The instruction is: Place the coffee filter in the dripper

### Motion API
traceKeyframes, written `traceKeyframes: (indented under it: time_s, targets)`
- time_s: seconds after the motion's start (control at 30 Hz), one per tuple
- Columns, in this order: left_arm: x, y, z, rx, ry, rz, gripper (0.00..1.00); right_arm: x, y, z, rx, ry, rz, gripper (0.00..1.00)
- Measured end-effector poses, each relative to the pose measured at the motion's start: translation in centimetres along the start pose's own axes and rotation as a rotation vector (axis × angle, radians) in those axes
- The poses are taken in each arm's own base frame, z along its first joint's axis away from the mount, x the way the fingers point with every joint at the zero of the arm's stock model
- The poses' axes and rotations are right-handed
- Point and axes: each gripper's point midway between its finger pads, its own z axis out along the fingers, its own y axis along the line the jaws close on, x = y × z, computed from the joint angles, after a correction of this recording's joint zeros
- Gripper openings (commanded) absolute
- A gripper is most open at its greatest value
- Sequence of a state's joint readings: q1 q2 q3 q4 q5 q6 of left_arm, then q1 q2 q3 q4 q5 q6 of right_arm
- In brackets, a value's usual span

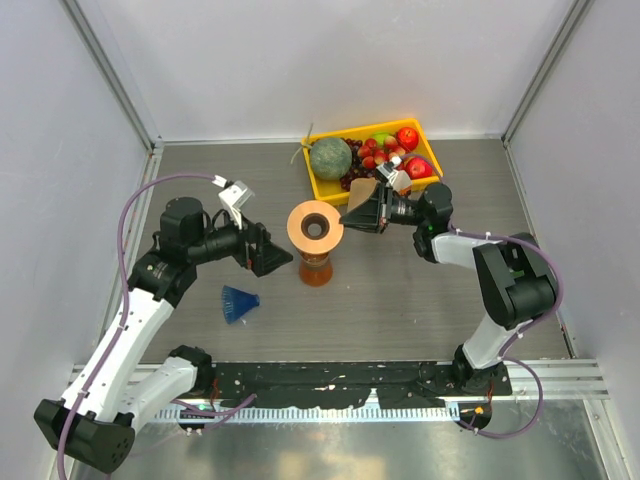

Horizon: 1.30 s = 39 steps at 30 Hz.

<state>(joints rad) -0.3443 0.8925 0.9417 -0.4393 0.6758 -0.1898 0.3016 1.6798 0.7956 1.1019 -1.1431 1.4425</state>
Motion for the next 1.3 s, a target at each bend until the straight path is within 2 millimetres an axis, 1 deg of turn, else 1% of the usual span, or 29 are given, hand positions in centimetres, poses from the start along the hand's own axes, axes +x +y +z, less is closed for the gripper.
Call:
traceKeyframes:
  time_s: [0.23, 0.53, 0.73, 1.1, 1.3]
  targets:
    - [-0.1, 0.3, 0.1, -0.009, -0.003, -0.026, 1.00, 0.4, -2.7, -0.1, 0.046, -0.018, 0.038, 0.06]
    - [-0.3, 0.4, 0.1, -0.010, -0.011, -0.037, 1.00, 0.4, -4.4, -0.2, 0.072, -0.044, 0.047, 0.06]
    - [-0.2, 0.5, 0.3, -0.011, -0.007, -0.043, 1.00, 0.4, -6.0, -0.2, 0.100, -0.052, 0.073, 0.07]
    - [-0.1, 0.6, 0.4, -0.012, -0.003, -0.047, 1.00, 0.6, -7.4, -0.3, 0.136, -0.055, 0.096, 0.09]
    - [-0.2, 0.6, 0.4, -0.012, -0.004, -0.047, 1.00, 1.1, -8.2, -0.1, 0.155, -0.044, 0.124, 0.09]
